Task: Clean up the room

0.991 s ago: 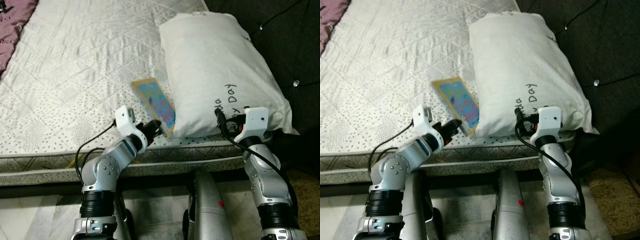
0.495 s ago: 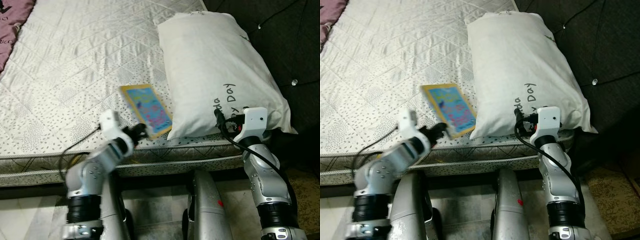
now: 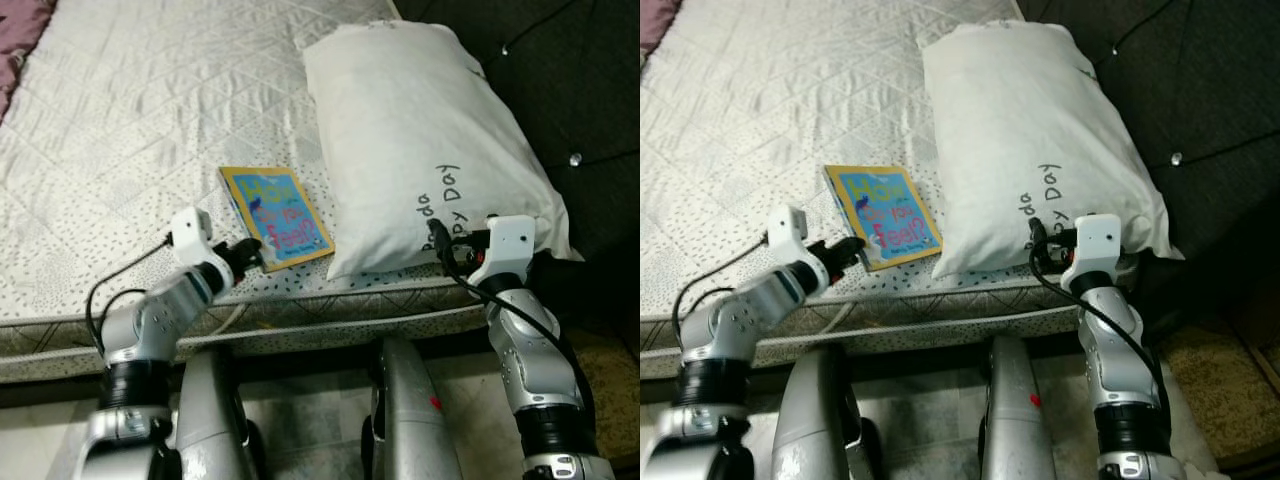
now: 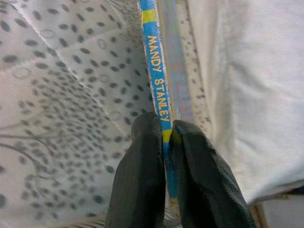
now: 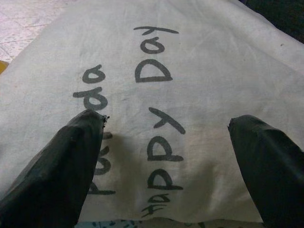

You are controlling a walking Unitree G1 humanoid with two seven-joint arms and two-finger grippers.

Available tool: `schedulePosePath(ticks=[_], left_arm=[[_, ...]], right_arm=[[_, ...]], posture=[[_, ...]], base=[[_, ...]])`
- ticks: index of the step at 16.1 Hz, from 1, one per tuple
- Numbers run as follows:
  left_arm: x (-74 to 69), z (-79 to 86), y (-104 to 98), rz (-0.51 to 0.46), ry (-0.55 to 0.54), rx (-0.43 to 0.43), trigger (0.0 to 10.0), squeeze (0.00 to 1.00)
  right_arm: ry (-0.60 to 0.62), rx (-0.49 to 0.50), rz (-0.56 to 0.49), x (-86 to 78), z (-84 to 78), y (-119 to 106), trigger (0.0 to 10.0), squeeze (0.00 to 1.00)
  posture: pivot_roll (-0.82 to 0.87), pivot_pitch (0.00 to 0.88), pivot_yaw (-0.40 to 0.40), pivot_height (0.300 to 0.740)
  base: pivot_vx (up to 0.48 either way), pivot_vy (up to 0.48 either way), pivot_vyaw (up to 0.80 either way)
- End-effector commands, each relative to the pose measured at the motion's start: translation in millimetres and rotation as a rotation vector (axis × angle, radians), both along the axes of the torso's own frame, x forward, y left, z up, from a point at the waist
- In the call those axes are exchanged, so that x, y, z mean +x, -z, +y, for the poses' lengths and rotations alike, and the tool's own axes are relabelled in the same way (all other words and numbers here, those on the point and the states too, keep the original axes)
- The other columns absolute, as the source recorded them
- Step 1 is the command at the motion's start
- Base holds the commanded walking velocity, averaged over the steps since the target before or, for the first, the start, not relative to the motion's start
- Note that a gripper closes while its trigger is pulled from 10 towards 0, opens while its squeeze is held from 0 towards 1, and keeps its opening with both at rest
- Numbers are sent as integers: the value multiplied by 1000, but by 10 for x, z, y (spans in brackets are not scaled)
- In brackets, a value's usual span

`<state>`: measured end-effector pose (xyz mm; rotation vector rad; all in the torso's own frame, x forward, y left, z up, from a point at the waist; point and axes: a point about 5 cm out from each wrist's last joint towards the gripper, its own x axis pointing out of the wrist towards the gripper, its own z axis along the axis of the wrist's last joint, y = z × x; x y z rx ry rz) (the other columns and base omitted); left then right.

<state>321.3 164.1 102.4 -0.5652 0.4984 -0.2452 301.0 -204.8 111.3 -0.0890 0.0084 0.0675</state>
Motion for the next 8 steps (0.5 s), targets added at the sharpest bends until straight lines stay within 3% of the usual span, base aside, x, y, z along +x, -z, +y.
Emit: schedulePosePath(ticks=[1, 2, 3, 8], left_arm=[[5, 114, 35, 6, -26, 54, 10000, 0], [22, 156, 45, 7, -30, 72, 10000, 0], [72, 269, 56, 3, -24, 121, 10000, 1000], [223, 577, -5, -40, -59, 351, 10000, 1000]], right_arm=[[5, -7, 3, -3, -19, 5, 10000, 0], [5, -7, 3, -4, -19, 4, 10000, 0], [7, -7, 2, -4, -21, 0, 10000, 0], [7, -4, 0, -8, -10, 1, 10000, 0]], posture=[[-113, 114, -14, 538], [-114, 115, -14, 538], [-116, 116, -14, 538], [-117, 118, -10, 538]], base=[[0, 0, 0], [0, 0, 0], [0, 0, 0], [0, 0, 0]])
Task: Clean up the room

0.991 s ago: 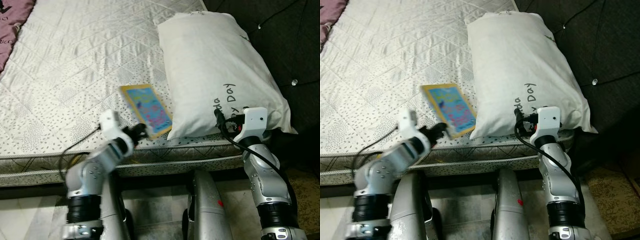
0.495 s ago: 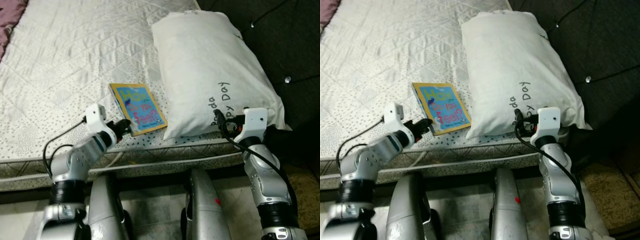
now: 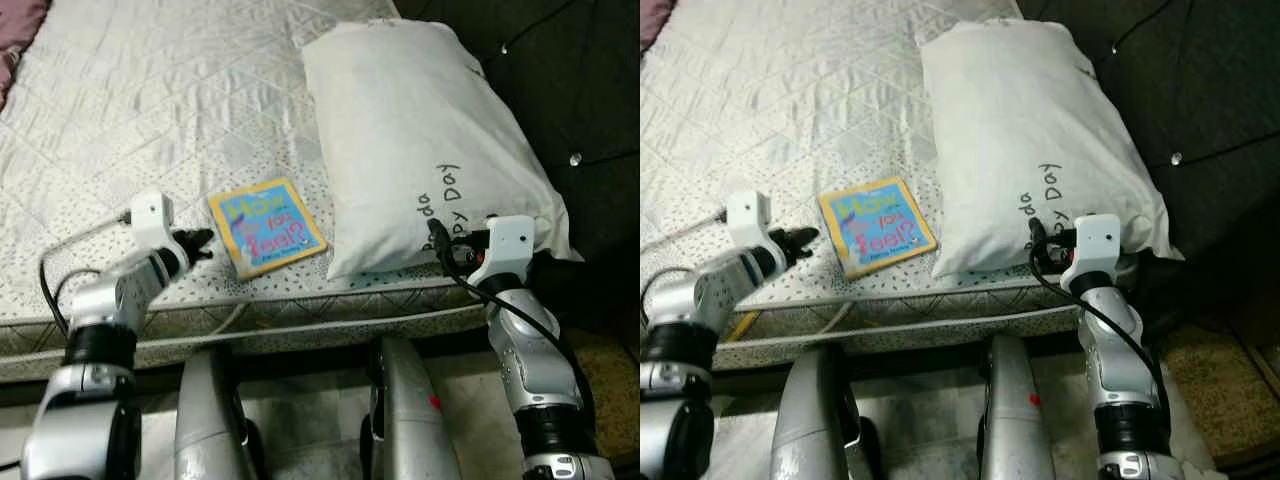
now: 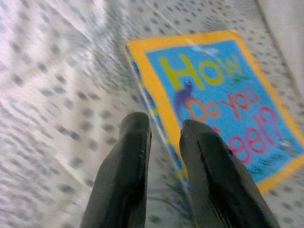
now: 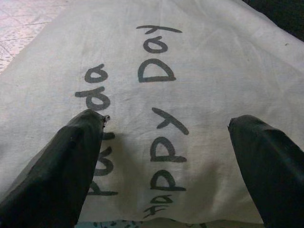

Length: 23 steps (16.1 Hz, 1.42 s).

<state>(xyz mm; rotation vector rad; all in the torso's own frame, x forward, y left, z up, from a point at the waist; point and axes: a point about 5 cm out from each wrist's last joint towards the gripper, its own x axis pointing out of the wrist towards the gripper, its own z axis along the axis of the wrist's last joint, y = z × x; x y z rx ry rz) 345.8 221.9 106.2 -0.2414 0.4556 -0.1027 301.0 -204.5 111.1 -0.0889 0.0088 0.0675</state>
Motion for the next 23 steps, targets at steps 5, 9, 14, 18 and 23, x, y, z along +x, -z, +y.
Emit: schedulePosePath(ticks=[5, 9, 14, 18, 23], left_arm=[[109, 32, -122, -118, 14, 214, 10000, 1000], [76, -138, 40, -103, 30, 207, 10000, 1000], [-13, -694, 356, -33, 240, 251, 10000, 1000], [-48, -1006, 422, -39, 408, 292, 10000, 1000], [-166, -1367, 463, -83, 553, 269, 10000, 1000]], right_arm=[[8, 1, 3, -8, 0, 12, 10000, 0], [5, 11, 4, -1, 46, 32, 10000, 0], [13, 25, 3, -4, 84, 56, 10000, 0], [34, 29, -2, -12, 52, 59, 10000, 0], [37, 36, -7, 4, 80, 61, 10000, 0]], posture=[[-109, 115, -7, 538], [-95, 104, 2, 538], [-91, 96, 24, 538], [-95, 90, 39, 538], [-87, 87, 39, 538]], base=[[0, 0, 0], [0, 0, 0], [0, 0, 0], [0, 0, 0], [0, 0, 0]])
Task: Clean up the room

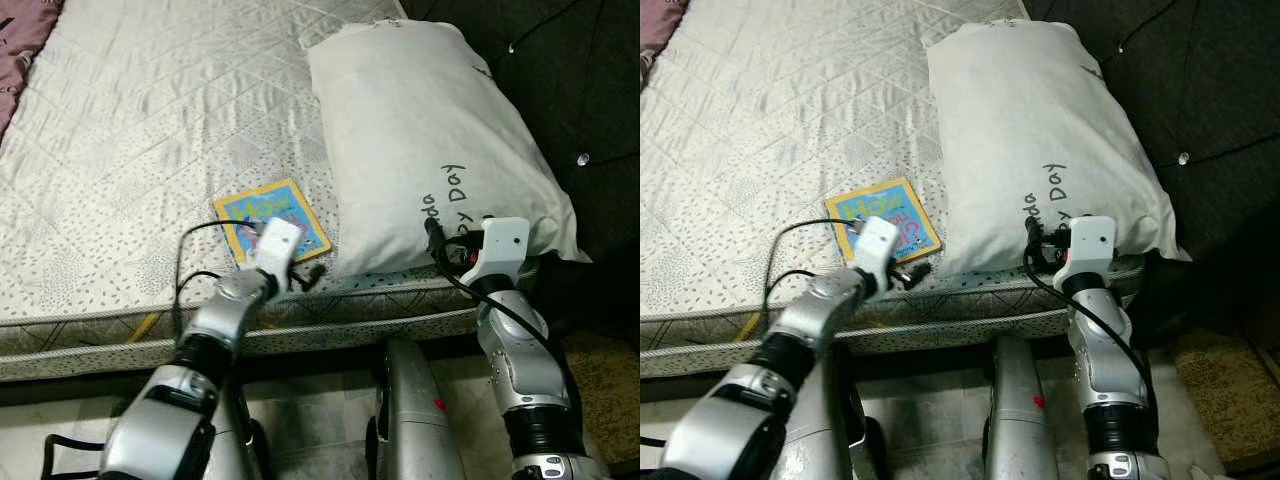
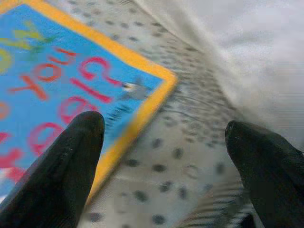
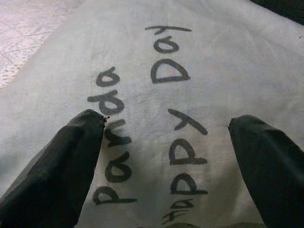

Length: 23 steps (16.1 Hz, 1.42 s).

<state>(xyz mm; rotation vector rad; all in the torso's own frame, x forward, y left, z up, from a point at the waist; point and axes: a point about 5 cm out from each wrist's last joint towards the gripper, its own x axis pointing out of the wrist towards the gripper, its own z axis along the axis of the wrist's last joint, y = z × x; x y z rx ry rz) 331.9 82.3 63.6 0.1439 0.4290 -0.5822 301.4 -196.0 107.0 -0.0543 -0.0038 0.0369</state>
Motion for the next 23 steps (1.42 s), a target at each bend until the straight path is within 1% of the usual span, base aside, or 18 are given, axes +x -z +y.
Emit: schedulePosePath(ticks=[1, 4, 5, 6, 7, 8, 10, 12, 13, 15, 16, 18, 21, 23], left_arm=[[-80, -29, 80, 23, 39, 7, 10000, 1000], [-142, -122, 107, 35, 56, -11, 10000, 1000], [-146, -133, 103, 32, 19, -30, 10000, 1000], [-141, -107, 97, 20, -79, -67, 10000, 180], [-151, -84, 106, 18, -107, -71, 10000, 0], [-173, -55, 132, 22, -140, -75, 10000, 0], [-273, -39, 247, 98, -169, -109, 10000, 0], [-317, -72, 292, 127, -143, -105, 10000, 0], [-328, -99, 294, 128, -132, -104, 10000, 0], [-317, -117, 264, 121, -158, -110, 10000, 0], [-304, -77, 228, 117, -235, -140, 10000, 0], [-328, 18, 240, 119, -334, -157, 10000, 0], [-361, 108, 262, 136, -402, -173, 10000, 0], [-359, 197, 229, 132, -443, -173, 10000, 0]], right_arm=[[6, 2, 5, 7, 0, 18, 10000, 0], [6, 2, 3, 8, 1, 17, 10000, 0], [6, 2, 4, 5, 0, 20, 10000, 0], [6, 3, 3, 3, 0, 21, 10000, 0], [7, 3, 2, 3, 0, 20, 10000, 0], [7, 4, 2, 5, 2, 22, 10000, 0], [3, 3, 3, 8, 8, 21, 10000, 0], [2, 3, 3, 12, 5, 16, 10000, 0], [0, 2, 2, 16, 6, 11, 10000, 0], [-1, 1, -1, 20, 7, 1, 10000, 0], [-1, 0, -2, 18, 4, 0, 10000, 0], [1, 0, -1, 13, -1, 3, 10000, 0], [-5, 3, 0, 13, 10, 4, 10000, 0], [-23, 13, -3, -1, -6, -14, 10000, 0]], posture=[[-88, 88, 39, 538], [-86, 88, 39, 538], [-86, 87, 40, 538], [-85, 89, 42, 538], [-83, 90, 39, 538], [-82, 92, 38, 538], [-80, 96, 34, 538], [-81, 97, 31, 538], [-81, 98, 31, 538], [-83, 97, 31, 538], [-84, 98, 34, 538], [-81, 100, 35, 538], [-76, 101, 32, 538], [-74, 101, 31, 538]], base=[[0, 0, 0], [0, 0, 0], [0, 0, 0], [0, 0, 0], [0, 0, 0], [0, 0, 0], [0, 0, 0], [0, 0, 0], [0, 0, 0], [0, 0, 0], [0, 0, 0], [0, 0, 0], [0, 0, 0], [0, 0, 0]])
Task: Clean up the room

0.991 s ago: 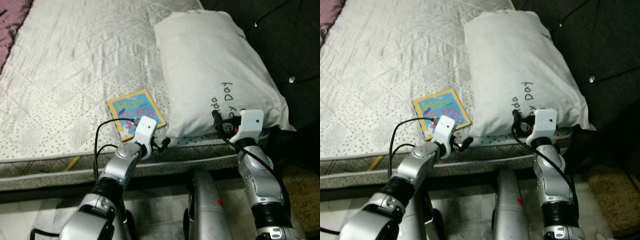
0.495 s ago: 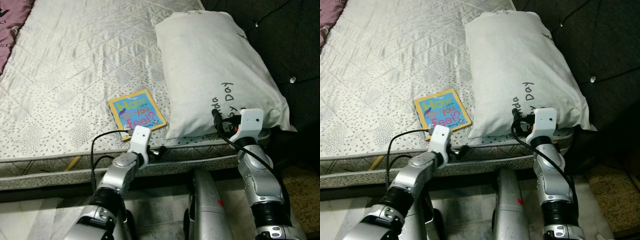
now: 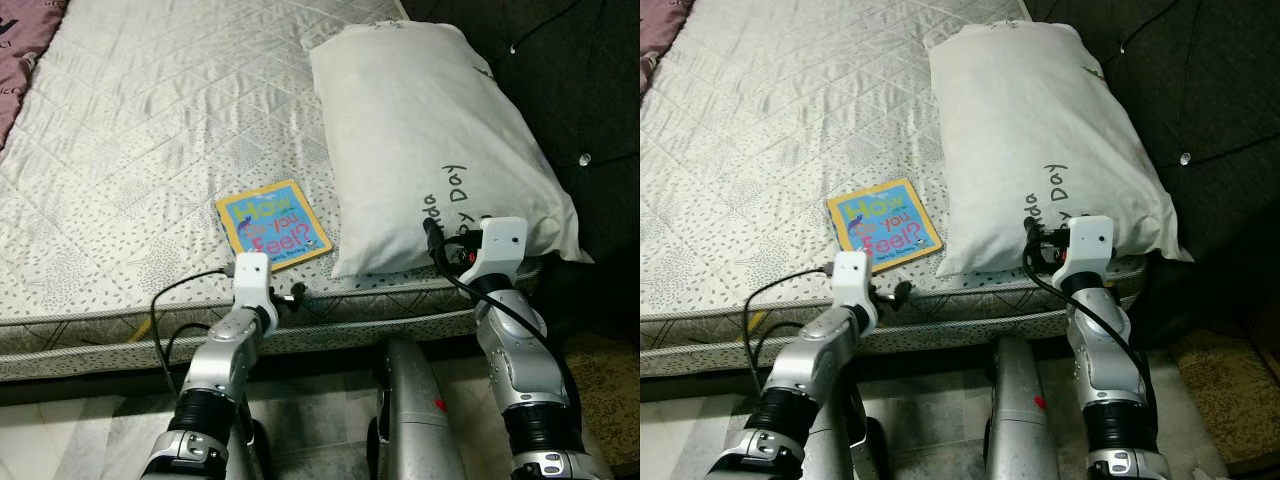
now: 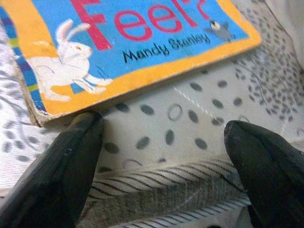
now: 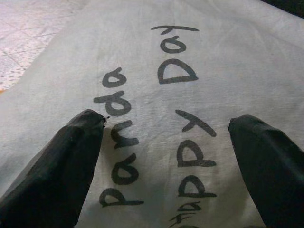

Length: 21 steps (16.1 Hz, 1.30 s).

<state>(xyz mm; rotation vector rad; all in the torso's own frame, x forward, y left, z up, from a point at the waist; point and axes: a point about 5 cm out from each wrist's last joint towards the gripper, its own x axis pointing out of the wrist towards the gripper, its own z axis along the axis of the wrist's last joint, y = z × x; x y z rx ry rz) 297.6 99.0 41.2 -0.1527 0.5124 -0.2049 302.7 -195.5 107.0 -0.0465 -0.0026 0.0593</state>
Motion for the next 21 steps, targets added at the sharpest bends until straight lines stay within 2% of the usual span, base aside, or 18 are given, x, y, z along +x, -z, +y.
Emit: schedulePosePath(ticks=[1, 4, 9, 21], left_arm=[[-18, 59, -6, 6, -23, 3, 10000, 0], [-19, 125, -4, 13, -45, 1, 10000, 0], [26, 207, -17, 19, -62, 14, 10000, 0], [270, 664, 1, 75, -184, 70, 10000, 0]], right_arm=[[-12, -7, -10, -25, -27, -22, 10000, 0], [-13, -26, -13, -22, -33, -28, 10000, 0], [-7, -12, -11, -17, -28, -27, 10000, 0], [3, -13, -10, -20, -54, -37, 10000, 0]], posture=[[-76, 101, 31, 538], [-80, 101, 33, 538], [-83, 99, 29, 538], [-94, 101, 32, 538]], base=[[0, 0, 0], [0, 0, 800], [0, 0, 0], [0, 0, 0]])
